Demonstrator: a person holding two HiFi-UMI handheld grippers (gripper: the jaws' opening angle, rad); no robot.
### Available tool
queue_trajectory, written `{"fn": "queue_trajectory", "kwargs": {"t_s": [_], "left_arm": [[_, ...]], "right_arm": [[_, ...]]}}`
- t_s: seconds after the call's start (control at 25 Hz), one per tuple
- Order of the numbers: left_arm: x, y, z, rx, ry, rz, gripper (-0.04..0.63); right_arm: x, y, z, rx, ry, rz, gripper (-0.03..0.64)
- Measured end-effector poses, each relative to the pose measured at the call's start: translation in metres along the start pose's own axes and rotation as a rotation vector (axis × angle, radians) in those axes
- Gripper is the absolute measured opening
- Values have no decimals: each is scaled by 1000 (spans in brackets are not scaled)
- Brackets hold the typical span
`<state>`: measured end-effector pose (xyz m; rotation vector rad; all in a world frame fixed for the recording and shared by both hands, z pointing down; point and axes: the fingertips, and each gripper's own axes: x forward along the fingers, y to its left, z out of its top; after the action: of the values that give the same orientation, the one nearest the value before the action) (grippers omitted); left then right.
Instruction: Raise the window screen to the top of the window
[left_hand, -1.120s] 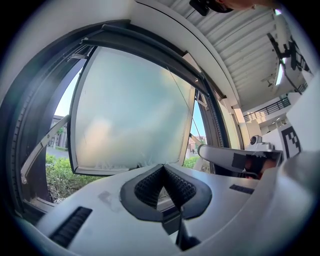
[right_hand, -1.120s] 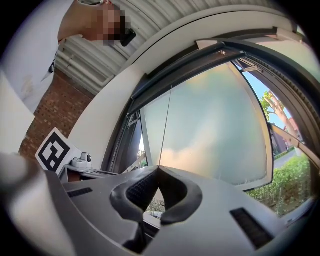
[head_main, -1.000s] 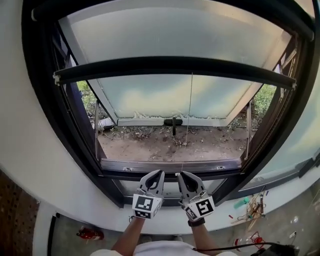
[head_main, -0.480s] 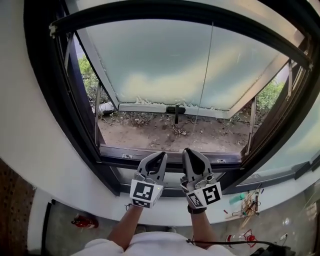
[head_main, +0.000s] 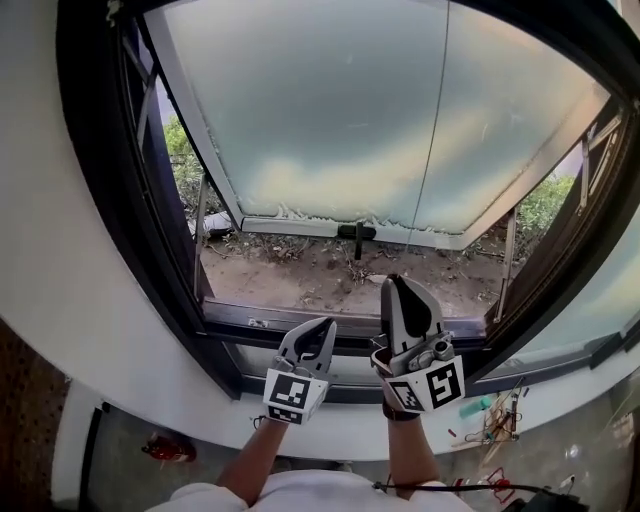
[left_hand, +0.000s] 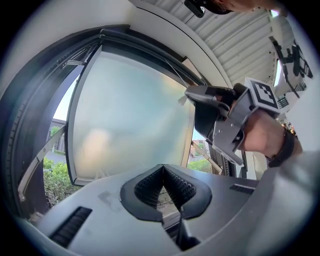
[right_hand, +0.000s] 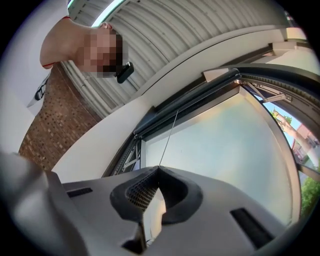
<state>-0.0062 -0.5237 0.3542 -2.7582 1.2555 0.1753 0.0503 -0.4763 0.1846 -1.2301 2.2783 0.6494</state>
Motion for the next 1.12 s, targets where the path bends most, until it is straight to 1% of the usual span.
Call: {"fn": "queue_trajectory", "kwargs": {"t_s": [0.16, 0.24, 0.28, 0.32, 0.36, 0.48, 0.56, 0.64, 0.68, 0.76, 0.88, 1.0, 1.12], "left_arm": [[0, 6, -2, 2, 0, 2, 2], [-2, 8, -8, 4, 7, 8, 2], [-3, 10, -11, 4, 12, 10, 2], [-5, 11, -13, 3, 18, 13, 2], [-6, 13, -16, 2, 24, 17, 2], [-8, 20, -26, -6, 46, 41, 2], [-8, 24, -31, -6, 51, 55, 2], [-9, 25, -37, -7, 61, 63, 2], [-9, 25, -41, -10, 69, 65, 2], [-8, 24, -49, -17, 83, 62, 2], [-6, 19, -56, -22, 93, 53, 2], [-6, 16, -60, -28, 97, 46, 2], [-7, 14, -62, -39, 95, 41, 2]], "right_arm": [[-4, 4, 24, 25, -116, 52, 3], [-16, 2, 26, 94, -180, 54, 3], [-23, -2, 22, 131, -189, 36, 5], [-29, -7, 12, 157, -166, 9, 5], [-35, -11, -6, 170, -98, -24, 3], [-62, -23, -97, 201, 246, -142, 3], [-89, -21, -154, 239, 443, -201, 3], [-112, -9, -190, 242, 580, -210, 3], [-120, -2, -202, 236, 624, -202, 3], [-125, 10, -211, 225, 662, -179, 3], [-116, 17, -208, 166, 658, -150, 3], [-110, 18, -202, 112, 644, -146, 3], [-110, 16, -202, 101, 644, -157, 3]]}}
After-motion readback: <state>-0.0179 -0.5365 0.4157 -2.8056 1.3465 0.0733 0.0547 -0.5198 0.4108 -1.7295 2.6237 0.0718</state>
